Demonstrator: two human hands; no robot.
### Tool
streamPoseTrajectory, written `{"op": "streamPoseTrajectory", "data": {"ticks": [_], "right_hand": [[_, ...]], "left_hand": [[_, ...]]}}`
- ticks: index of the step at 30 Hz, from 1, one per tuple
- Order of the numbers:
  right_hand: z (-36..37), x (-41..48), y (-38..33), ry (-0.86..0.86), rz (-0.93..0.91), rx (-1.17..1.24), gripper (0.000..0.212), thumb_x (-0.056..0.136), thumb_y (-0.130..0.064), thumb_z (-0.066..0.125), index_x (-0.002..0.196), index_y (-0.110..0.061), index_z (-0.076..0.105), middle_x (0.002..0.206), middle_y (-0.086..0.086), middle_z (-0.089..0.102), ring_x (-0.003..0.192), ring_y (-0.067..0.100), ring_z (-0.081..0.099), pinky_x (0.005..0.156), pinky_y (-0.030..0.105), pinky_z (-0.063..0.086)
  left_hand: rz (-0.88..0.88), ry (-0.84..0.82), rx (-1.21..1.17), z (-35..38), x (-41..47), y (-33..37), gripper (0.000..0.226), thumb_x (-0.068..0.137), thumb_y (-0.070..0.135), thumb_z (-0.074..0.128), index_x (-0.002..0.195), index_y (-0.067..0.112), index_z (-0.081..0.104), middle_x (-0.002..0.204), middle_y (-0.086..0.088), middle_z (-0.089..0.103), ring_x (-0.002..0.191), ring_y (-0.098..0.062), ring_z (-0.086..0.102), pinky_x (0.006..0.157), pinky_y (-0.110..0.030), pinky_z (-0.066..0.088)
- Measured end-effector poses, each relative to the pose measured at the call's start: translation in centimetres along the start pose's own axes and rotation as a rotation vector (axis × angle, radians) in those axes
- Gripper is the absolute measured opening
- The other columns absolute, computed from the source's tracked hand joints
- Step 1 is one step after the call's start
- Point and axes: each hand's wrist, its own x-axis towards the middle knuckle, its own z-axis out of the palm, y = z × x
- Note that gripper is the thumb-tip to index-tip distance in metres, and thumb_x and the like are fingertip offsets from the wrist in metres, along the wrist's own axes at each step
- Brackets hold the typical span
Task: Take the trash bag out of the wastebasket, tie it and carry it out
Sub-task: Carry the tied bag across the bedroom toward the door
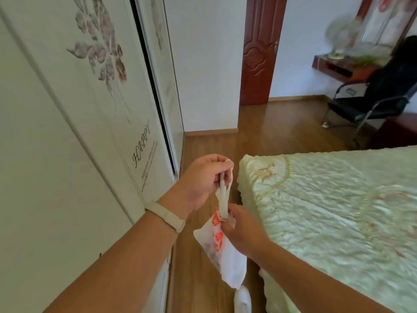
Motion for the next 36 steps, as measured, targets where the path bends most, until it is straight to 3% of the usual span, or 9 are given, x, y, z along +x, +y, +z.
{"op": "streamPoseTrajectory", "data": {"ticks": [7,13,19,23,31,36], "right_hand": [[-1.4,10.9,4.6,-0.008,0.036,-0.040,0.025,0.093,-0.046,0.055,0.112,-0.030,0.058,0.098,-0.014,0.060,0.078,0.006,0.061,0.072,0.020,0.051],[-5.7,22.1,8.4,-0.045,0.012,-0.044,0.028,0.094,-0.045,0.053,0.119,-0.033,0.055,0.105,-0.017,0.059,0.088,0.008,0.061,0.085,0.024,0.053],[-10.4,31.9,9.4,-0.002,-0.026,-0.094,0.036,0.093,-0.047,0.050,0.126,-0.032,0.054,0.108,-0.013,0.060,0.092,0.007,0.059,0.083,0.026,0.050],[-12.2,37.5,9.0,0.029,-0.020,-0.100,0.035,0.093,-0.044,0.055,0.124,-0.028,0.055,0.112,-0.009,0.061,0.090,0.009,0.060,0.073,0.019,0.045],[-12.7,50.7,10.2,0.087,0.068,-0.137,0.032,0.091,-0.050,0.055,0.117,-0.033,0.059,0.107,-0.012,0.063,0.086,0.009,0.063,0.078,0.026,0.055],[-14.3,59.7,9.6,0.112,0.139,-0.159,0.038,0.092,-0.050,0.055,0.125,-0.031,0.058,0.113,-0.010,0.062,0.090,0.009,0.062,0.075,0.023,0.052]], "left_hand": [[-0.086,0.021,0.043,-0.9,12.2,-2.3,0.020,0.091,0.017,0.055,0.075,0.009,0.065,0.073,-0.012,0.057,0.078,-0.031,0.051,0.082,-0.042,0.048],[-0.132,0.042,0.121,-0.3,24.0,-1.1,0.021,0.094,0.017,0.053,0.079,0.008,0.066,0.074,-0.011,0.059,0.077,-0.028,0.055,0.084,-0.040,0.050],[-0.076,0.041,0.088,-1.2,33.2,1.4,0.020,0.094,0.015,0.053,0.082,0.006,0.066,0.071,-0.010,0.060,0.075,-0.026,0.055,0.085,-0.042,0.050],[-0.033,0.044,0.038,-3.4,39.0,2.2,0.021,0.094,0.015,0.053,0.080,0.007,0.067,0.072,-0.011,0.059,0.074,-0.026,0.055,0.086,-0.042,0.050],[-0.013,-0.065,0.013,-9.2,52.7,2.0,0.026,0.094,0.017,0.052,0.075,0.008,0.067,0.074,-0.011,0.059,0.076,-0.026,0.055,0.086,-0.043,0.050],[-0.016,-0.161,0.055,-13.2,63.4,3.4,0.026,0.095,0.018,0.051,0.083,0.003,0.068,0.077,-0.012,0.062,0.079,-0.027,0.058,0.085,-0.038,0.052]]}}
